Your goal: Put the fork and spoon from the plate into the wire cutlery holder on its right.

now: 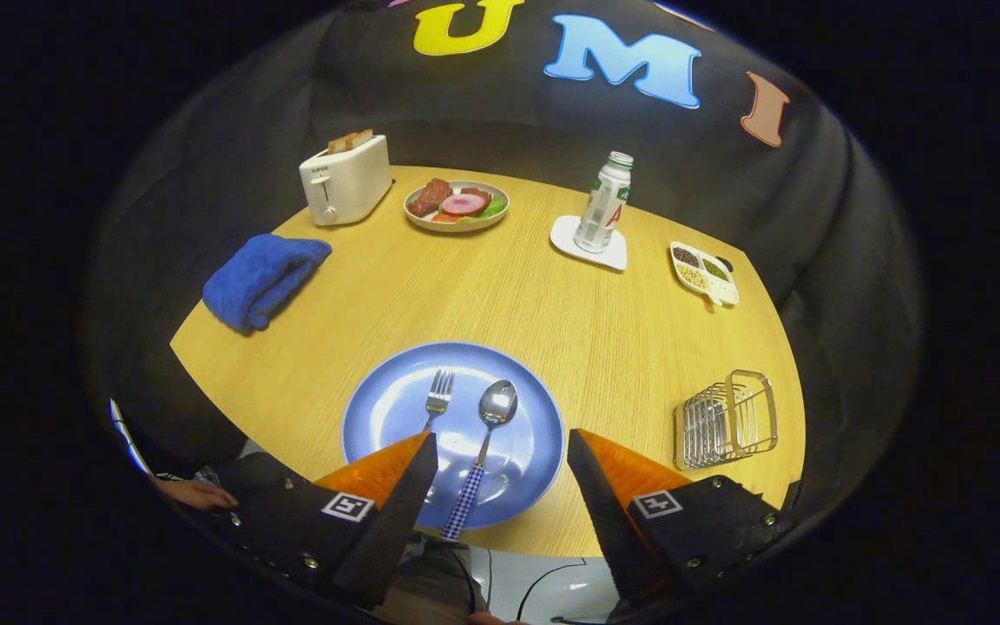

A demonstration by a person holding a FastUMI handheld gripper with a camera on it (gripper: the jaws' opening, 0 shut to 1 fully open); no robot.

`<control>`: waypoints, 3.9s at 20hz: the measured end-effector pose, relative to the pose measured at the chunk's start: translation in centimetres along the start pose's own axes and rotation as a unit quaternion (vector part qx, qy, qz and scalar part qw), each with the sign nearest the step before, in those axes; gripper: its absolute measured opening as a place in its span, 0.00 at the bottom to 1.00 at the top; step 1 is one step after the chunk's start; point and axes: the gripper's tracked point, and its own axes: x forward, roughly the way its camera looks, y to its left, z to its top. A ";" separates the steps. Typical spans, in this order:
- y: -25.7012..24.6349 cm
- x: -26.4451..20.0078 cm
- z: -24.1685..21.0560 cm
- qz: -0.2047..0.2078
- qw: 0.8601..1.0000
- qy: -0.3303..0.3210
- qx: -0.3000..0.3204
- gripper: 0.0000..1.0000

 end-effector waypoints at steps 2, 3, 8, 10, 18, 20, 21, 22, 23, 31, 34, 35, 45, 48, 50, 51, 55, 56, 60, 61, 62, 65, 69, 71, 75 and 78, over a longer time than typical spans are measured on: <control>0.4 1.0 -1.4 0.009 0.999 0.030 -0.003 0.92; 0.7 1.4 -2.0 0.016 0.999 0.045 0.003 0.92; 1.5 2.6 -3.7 0.032 0.995 0.097 0.005 0.92; 1.6 3.3 -4.0 0.034 0.993 0.113 0.004 0.92; 2.1 4.9 -7.1 0.031 0.975 0.219 -0.011 0.68; 2.2 5.4 -7.5 0.031 0.970 0.239 -0.004 0.53; 2.1 5.5 -7.9 0.031 0.966 0.255 -0.005 0.38; 2.6 5.5 -8.1 0.042 0.962 0.268 -0.003 0.35; 3.0 5.9 -8.3 0.048 0.961 0.273 -0.001 0.35; 1.2 4.1 -6.8 0.083 0.948 0.308 0.008 0.08; 0.6 2.3 -5.3 0.118 0.941 0.317 0.017 0.07; 0.1 1.7 -4.9 0.123 0.940 0.318 0.014 0.08; -8.8 -4.8 -3.3 0.090 0.941 0.325 0.017 0.07; -13.2 -7.1 -3.2 0.063 0.940 0.335 -0.004 0.07; -15.8 -8.2 -2.9 0.049 0.941 0.336 -0.020 0.07; -17.1 -8.6 -2.9 0.040 0.940 0.337 -0.030 0.07; -22.1 -10.1 -4.4 0.000 0.920 0.388 -0.060 0.07; -23.3 -10.0 -4.6 -0.009 0.914 0.401 -0.068 0.07; -25.8 -8.1 -5.7 -0.025 0.889 0.448 -0.089 0.07; -26.2 -7.2 -5.7 -0.028 0.885 0.456 -0.093 0.07; -26.5 -6.6 -6.0 -0.032 0.878 0.467 -0.098 0.07; -26.9 -5.8 -6.5 -0.029 0.862 0.495 -0.109 0.07; -27.2 -4.6 -6.2 -0.028 0.840 0.529 -0.119 0.07; -27.3 -3.8 -5.9 -0.032 0.832 0.539 -0.130 0.07; -26.8 -2.7 -6.3 -0.023 0.813 0.566 -0.131 0.07; -26.6 -1.7 -6.1 -0.023 0.814 0.566 -0.127 0.07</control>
